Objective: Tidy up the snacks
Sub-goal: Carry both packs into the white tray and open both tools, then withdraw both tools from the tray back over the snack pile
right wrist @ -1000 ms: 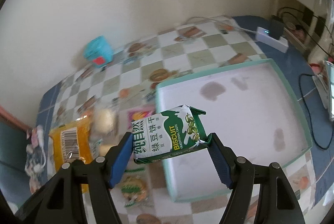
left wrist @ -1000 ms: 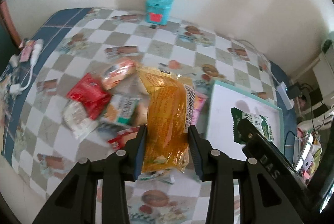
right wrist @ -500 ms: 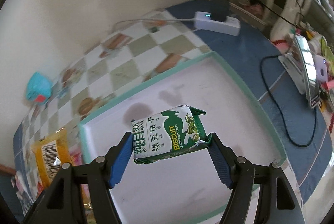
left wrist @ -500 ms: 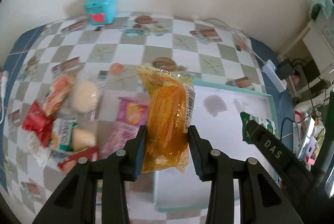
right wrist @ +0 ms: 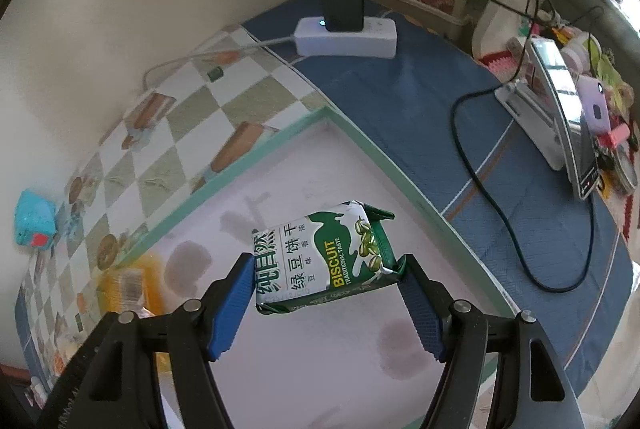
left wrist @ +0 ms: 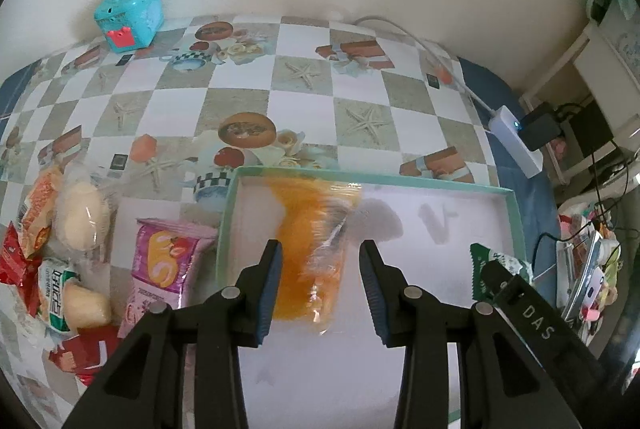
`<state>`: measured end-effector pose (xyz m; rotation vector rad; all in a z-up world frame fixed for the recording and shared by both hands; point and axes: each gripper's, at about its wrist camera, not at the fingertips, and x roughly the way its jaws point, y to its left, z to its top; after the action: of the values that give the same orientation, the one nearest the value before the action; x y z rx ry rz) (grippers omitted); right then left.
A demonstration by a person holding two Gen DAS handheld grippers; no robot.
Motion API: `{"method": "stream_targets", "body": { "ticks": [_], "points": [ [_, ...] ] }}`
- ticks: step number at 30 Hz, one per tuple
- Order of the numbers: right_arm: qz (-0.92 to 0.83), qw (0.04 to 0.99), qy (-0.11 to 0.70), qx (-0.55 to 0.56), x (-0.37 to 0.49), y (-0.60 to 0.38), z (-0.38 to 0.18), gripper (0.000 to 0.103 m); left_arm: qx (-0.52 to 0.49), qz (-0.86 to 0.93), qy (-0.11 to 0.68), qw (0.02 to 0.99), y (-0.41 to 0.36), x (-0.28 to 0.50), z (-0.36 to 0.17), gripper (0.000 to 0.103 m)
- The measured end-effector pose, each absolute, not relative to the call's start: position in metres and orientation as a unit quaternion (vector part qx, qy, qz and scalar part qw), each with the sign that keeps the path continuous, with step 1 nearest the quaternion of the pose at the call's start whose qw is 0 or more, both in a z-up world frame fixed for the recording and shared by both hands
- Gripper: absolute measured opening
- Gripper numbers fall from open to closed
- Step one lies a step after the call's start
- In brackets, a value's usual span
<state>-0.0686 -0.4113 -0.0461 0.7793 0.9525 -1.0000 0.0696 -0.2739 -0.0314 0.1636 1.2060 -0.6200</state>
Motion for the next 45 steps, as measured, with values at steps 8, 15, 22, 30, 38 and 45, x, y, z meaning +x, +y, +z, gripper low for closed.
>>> {"method": "stream_targets", "body": {
  "ticks": [8, 15, 22, 30, 38, 45],
  "points": [
    [-0.447, 0.703, 0.429, 0.349, -0.071, -0.411, -0.042, 0.076, 0.077, -0.27, 0.561, 0.779, -0.264, 0.068, -0.024, 0.059],
    [-0.453, 0.706, 0.427, 0.338, -0.072, -0.41, -0.039, 0.088, 0.088, -0.226, 0.558, 0.794, -0.245, 0.076, -0.019, 0.086],
    [-0.44, 0.707, 0.438, 0.339, -0.071, -0.409, -0.042, 0.1, 0.076, -0.186, 0.568, 0.798, -0.222, 0.085, -0.028, 0.089],
    [-0.424, 0.717, 0.433, 0.344, -0.075, -0.401, -0.032, 0.103, 0.075, -0.161, 0.567, 0.804, -0.205, 0.084, -0.028, 0.093],
    [-0.402, 0.743, 0.419, 0.332, -0.076, -0.378, -0.006, 0.103, 0.089, -0.151, 0.551, 0.816, -0.188, 0.073, -0.01, 0.093],
    [-0.38, 0.762, 0.419, 0.315, -0.077, -0.343, 0.017, 0.103, 0.093, -0.13, 0.549, 0.821, -0.156, 0.063, 0.004, 0.093]
  ]
}}
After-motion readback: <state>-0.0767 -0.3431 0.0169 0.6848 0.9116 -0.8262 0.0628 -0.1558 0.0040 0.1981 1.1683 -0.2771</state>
